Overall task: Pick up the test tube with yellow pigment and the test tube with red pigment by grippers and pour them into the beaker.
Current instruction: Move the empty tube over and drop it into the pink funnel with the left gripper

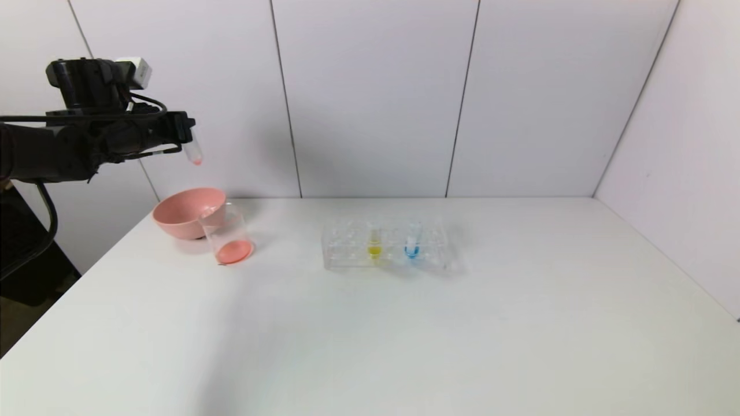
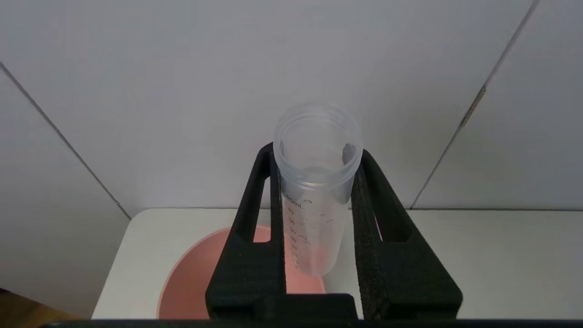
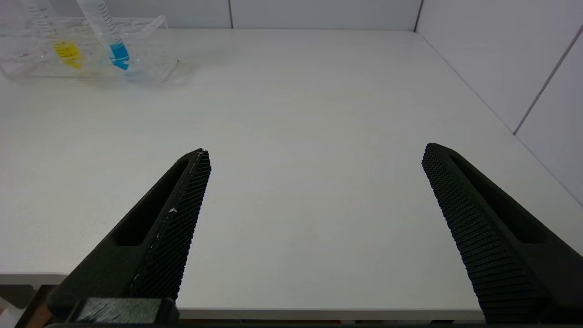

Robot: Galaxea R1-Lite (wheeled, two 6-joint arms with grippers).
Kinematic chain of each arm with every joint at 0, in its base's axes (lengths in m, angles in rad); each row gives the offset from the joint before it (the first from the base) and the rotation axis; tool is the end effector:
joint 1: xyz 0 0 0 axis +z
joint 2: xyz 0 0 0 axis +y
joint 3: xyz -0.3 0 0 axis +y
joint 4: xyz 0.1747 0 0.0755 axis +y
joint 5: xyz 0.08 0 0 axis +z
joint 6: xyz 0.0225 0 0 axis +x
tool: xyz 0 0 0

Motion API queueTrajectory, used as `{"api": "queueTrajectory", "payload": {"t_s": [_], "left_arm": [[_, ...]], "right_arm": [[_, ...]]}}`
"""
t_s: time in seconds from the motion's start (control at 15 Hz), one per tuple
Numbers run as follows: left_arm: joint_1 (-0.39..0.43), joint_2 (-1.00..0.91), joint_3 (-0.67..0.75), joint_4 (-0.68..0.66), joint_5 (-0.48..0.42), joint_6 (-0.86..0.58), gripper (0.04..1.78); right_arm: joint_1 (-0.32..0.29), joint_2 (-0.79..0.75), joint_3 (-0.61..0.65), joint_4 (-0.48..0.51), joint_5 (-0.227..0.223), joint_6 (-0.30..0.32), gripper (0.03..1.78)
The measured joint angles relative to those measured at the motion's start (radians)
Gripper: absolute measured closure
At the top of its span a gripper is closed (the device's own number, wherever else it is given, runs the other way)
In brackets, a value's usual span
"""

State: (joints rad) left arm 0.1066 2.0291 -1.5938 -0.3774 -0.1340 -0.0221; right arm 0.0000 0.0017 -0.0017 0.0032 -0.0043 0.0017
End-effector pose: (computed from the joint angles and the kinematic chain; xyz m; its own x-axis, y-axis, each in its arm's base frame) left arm 0.4230 0.0422 0.2579 0.9980 -0.0276 -0.0573 0.0259 0.9992 -0.0298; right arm -0.0228 -0.0001 0.0757 1.0000 -0.0043 -0.0032 0.0043 1.0000 0.0017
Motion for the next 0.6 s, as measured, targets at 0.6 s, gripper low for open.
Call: {"api": "queueTrajectory", "payload": {"t_s": [0.6], "left_arm": [[0.059,0.075,0.186,-0.186,0.046,-0.113,1.38]], "right_arm": [[0.000,0.000,0.000,0.000,0.000,0.000,0.11]]}}
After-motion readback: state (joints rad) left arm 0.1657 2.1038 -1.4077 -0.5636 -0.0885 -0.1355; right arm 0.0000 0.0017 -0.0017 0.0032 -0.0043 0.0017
